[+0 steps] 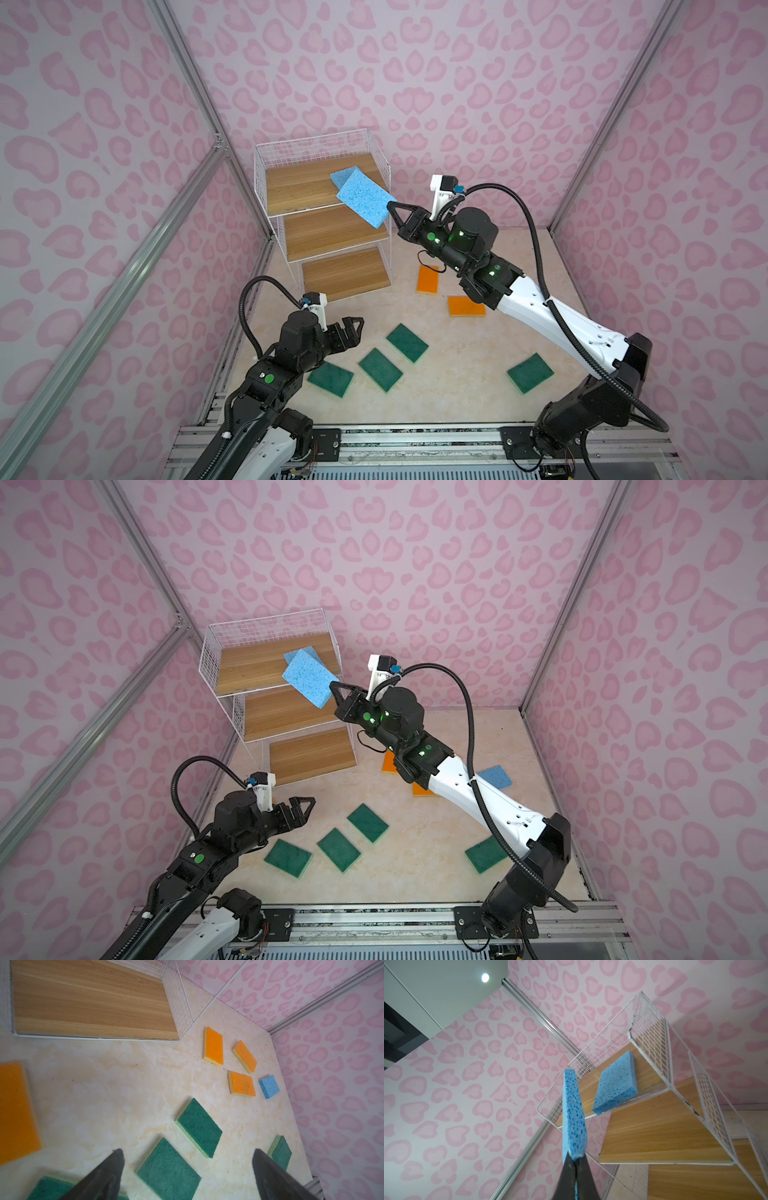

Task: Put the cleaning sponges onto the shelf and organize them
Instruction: 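Open the left gripper and lift the blue sponge up with the right gripper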

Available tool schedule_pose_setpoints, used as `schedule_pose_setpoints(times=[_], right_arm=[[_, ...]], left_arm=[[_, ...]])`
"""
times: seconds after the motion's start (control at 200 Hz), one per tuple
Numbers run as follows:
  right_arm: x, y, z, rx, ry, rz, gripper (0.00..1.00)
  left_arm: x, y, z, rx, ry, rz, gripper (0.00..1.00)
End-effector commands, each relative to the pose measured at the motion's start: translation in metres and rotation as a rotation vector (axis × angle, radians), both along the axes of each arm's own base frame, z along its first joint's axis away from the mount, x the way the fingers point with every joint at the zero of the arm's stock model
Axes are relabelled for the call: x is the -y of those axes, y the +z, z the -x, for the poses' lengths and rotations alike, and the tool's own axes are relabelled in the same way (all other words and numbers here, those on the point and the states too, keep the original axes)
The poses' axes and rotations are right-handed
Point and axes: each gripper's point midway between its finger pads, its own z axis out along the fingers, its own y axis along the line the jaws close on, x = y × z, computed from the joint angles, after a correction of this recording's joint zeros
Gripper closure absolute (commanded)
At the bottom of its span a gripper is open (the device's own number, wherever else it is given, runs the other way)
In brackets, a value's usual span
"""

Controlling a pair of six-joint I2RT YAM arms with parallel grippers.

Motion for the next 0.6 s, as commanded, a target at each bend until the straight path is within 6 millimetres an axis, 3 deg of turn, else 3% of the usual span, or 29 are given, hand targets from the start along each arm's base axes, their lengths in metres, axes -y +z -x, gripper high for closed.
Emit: schedule_pose_setpoints(times=[0.0, 0.33, 0.595], right_arm=[[-0.016, 0.014, -0.006, 0.018, -0.039, -0.062, 1.0], [-0.09, 0.007, -0.016, -0.054, -0.009, -0.146, 1.0], [-0.114, -0.014, -0.042, -0.191, -0.028, -0.224, 1.0]], left_arm=[[0.0, 0.005, -0.004, 0.042, 0.01, 0.022, 0.03], [0.004, -0.001, 0.003, 0.037, -0.029, 0.027, 0.03], [0.003, -0.001, 0.007, 0.043, -0.037, 0.024, 0.03]])
